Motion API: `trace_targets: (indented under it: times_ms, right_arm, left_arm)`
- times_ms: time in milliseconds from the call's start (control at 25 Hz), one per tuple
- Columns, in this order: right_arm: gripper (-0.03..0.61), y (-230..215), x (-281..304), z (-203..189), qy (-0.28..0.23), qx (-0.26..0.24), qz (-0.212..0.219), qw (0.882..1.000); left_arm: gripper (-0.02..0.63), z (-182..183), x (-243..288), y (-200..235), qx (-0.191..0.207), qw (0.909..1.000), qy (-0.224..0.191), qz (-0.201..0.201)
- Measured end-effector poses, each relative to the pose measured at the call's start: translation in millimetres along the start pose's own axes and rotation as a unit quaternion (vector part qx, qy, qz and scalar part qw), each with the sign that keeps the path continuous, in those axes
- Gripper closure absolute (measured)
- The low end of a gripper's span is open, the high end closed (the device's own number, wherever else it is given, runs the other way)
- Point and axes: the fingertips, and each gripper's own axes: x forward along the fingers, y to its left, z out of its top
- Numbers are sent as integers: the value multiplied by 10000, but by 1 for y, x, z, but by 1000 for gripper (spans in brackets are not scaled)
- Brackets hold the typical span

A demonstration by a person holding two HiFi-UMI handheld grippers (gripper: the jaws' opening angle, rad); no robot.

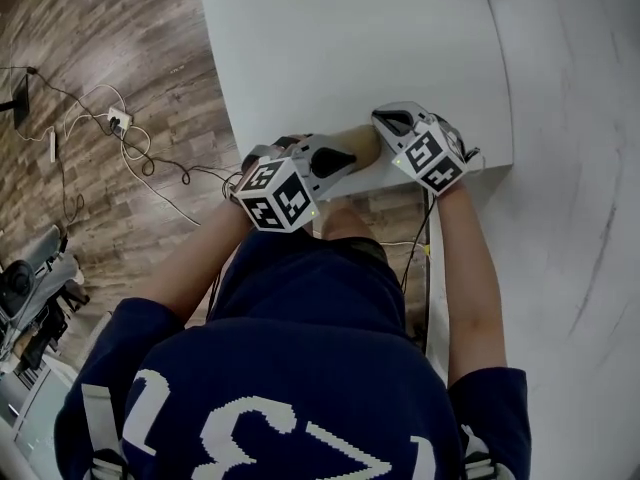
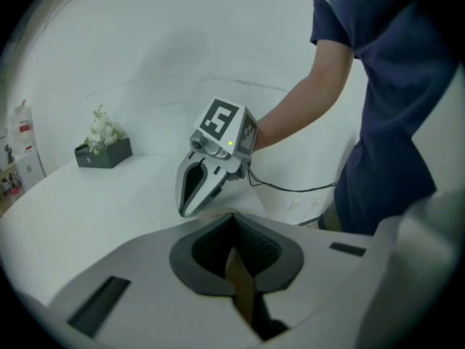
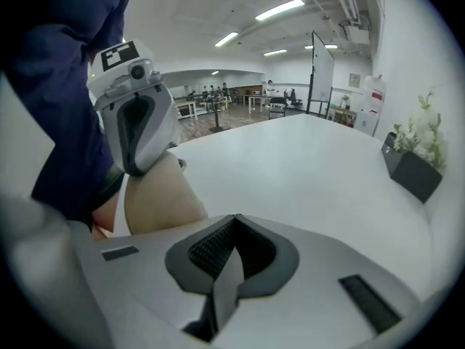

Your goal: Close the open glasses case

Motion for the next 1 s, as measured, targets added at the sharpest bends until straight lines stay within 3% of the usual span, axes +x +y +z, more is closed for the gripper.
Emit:
trace_targets:
  times_ms: [80, 200, 280, 360, 480, 640, 800, 1000]
  right_arm:
    - [555, -10, -9, 11, -161, 258, -414, 9987]
    - [554, -32, -38, 32, -683, 779, -1149, 9880]
    - [554, -47, -65, 48, -1086, 1051, -1673, 9743]
    - [554, -62, -100, 66, -1519, 1131, -2346, 9535]
    - [554, -82, -158, 90, -2056, 1074, -3304, 9149]
    - [555, -86, -220, 125, -2792, 1134, -3695, 8790]
    - [555, -82, -251, 148, -3047, 1281, -3740, 8665]
    - [555, -75, -274, 167, -3359, 1187, -3760, 8554]
  left_arm:
    - [601, 2, -6, 2, -100, 9998, -139, 117]
    - [601, 6, -25, 24, -484, 9955, -505, 645]
    - [601, 11, -41, 44, -749, 9891, -753, 1019]
    - [601, 20, -62, 65, -970, 9799, -1068, 1375]
    - [601, 47, -110, 96, -1127, 9573, -1722, 2032]
    - [601, 84, -179, 129, -1066, 9200, -2383, 2923]
    - [601, 107, -230, 146, -1069, 8874, -2730, 3557]
    - [601, 127, -271, 151, -899, 8533, -3100, 4095]
